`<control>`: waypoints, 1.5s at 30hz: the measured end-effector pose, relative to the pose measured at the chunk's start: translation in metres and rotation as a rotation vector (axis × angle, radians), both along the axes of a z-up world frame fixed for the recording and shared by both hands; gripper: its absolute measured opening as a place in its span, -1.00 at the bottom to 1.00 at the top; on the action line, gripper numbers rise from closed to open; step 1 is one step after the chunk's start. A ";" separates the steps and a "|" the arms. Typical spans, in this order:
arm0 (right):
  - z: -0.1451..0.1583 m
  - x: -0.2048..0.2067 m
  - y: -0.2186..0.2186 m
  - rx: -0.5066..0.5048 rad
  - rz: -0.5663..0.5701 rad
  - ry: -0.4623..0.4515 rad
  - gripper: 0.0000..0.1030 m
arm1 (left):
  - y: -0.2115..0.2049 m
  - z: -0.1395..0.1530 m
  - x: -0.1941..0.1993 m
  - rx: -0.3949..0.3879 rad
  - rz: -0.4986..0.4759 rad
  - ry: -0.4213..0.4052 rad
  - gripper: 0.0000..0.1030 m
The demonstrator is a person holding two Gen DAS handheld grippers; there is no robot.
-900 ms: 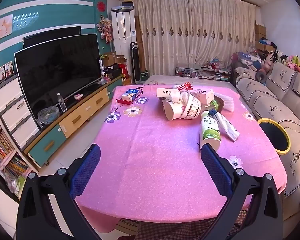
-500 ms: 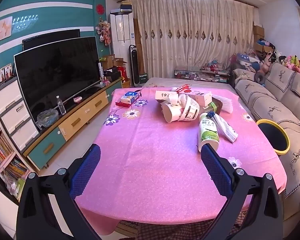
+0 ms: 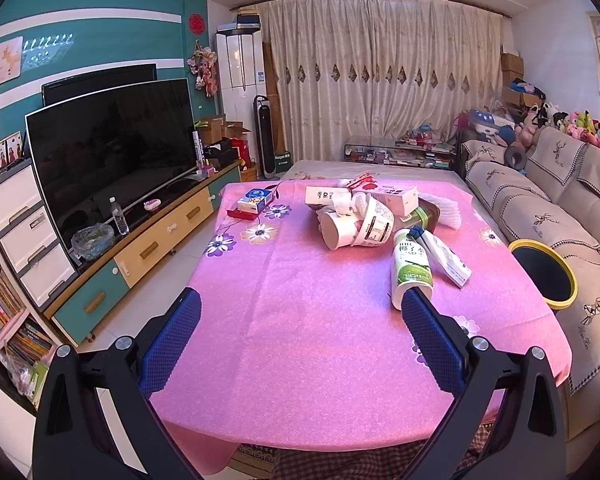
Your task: Collect trash
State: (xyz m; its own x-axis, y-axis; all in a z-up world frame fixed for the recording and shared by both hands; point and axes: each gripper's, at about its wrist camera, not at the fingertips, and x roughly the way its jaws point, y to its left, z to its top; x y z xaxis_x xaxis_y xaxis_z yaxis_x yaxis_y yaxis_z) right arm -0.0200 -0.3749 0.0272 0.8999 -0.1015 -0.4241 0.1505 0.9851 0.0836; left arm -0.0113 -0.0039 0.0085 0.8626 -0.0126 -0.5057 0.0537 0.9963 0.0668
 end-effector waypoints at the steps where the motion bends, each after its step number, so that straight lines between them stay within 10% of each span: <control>1: 0.000 0.000 0.000 0.000 0.000 0.000 0.88 | 0.000 0.000 0.000 0.000 -0.001 0.000 0.92; 45: -0.007 0.006 0.002 0.008 0.007 0.019 0.88 | -0.004 -0.011 0.010 0.008 0.009 0.020 0.92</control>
